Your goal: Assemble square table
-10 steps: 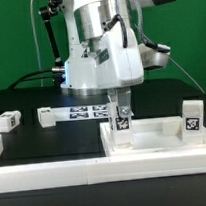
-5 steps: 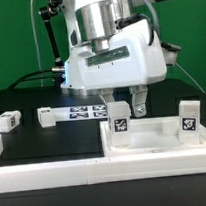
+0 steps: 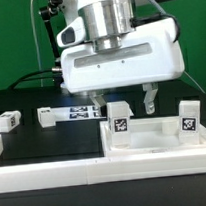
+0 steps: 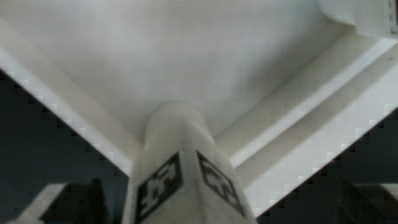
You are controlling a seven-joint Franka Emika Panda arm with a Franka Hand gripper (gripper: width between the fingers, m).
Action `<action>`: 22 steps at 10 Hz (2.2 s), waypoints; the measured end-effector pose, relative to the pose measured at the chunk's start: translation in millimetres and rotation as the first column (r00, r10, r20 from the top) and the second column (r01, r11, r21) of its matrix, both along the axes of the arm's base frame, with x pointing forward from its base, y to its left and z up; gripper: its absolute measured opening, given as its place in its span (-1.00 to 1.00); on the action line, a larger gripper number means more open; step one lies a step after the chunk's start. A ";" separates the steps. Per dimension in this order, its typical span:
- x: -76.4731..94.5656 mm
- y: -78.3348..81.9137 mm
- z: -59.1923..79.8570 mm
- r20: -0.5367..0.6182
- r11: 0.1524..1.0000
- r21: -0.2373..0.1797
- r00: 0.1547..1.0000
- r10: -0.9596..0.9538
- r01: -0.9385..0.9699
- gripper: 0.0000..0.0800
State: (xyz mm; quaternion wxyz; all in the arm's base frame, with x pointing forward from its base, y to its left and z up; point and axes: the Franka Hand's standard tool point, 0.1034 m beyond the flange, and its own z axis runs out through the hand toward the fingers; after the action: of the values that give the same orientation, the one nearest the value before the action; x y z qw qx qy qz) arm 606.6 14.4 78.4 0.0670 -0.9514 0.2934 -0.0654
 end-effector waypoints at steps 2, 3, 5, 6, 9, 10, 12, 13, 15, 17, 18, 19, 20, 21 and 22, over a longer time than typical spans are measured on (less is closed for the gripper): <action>1.8 -4.9 1.1 0.013 0.985 -0.033 0.986 0.167 -0.167 0.62; 3.2 -6.9 2.3 0.017 0.965 -0.055 0.966 0.259 -0.258 0.62; 3.9 -11.5 2.8 0.019 0.915 -0.086 0.917 0.397 -0.395 0.62; 4.0 -12.2 2.9 0.016 0.886 -0.100 0.890 0.456 -0.452 0.62; 4.3 -13.9 3.1 -0.001 0.807 -0.136 0.815 0.580 -0.574 0.62; 4.1 -14.3 2.8 -0.002 0.808 -0.135 0.816 0.579 -0.573 0.62; 4.1 -14.3 2.8 -0.002 0.808 -0.135 0.816 0.578 -0.573 -0.03; 4.1 -14.3 2.8 -0.001 0.808 -0.135 0.816 0.578 -0.573 -0.28; 4.1 -14.3 2.8 0.000 0.822 -0.131 0.830 0.558 -0.554 -0.28; 4.1 -14.1 2.8 0.002 0.845 -0.124 0.851 0.525 -0.521 -0.28; 3.9 -12.6 2.7 0.005 0.899 -0.104 0.904 0.428 -0.425 -0.28; 3.1 -11.2 2.2 0.003 0.951 -0.081 0.954 0.301 -0.300 -0.28; 2.7 -11.8 2.0 -0.001 0.981 -0.063 0.983 0.185 -0.185 -0.28; 2.4 -13.1 1.7 -0.003 0.997 -0.037 0.997 0.073 -0.073 -0.27; 2.4 -12.4 1.6 -0.010 0.999 -0.025 0.999 -0.039 0.038 -0.27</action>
Offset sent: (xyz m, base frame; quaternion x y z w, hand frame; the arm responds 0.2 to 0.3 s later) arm 0.0070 -0.0068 0.0036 -0.0044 -0.0083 -0.2150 0.9766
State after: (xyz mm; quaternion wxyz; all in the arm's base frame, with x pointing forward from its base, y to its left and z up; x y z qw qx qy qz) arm 609.0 1.9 80.1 0.0521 -0.9467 0.3112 -0.0652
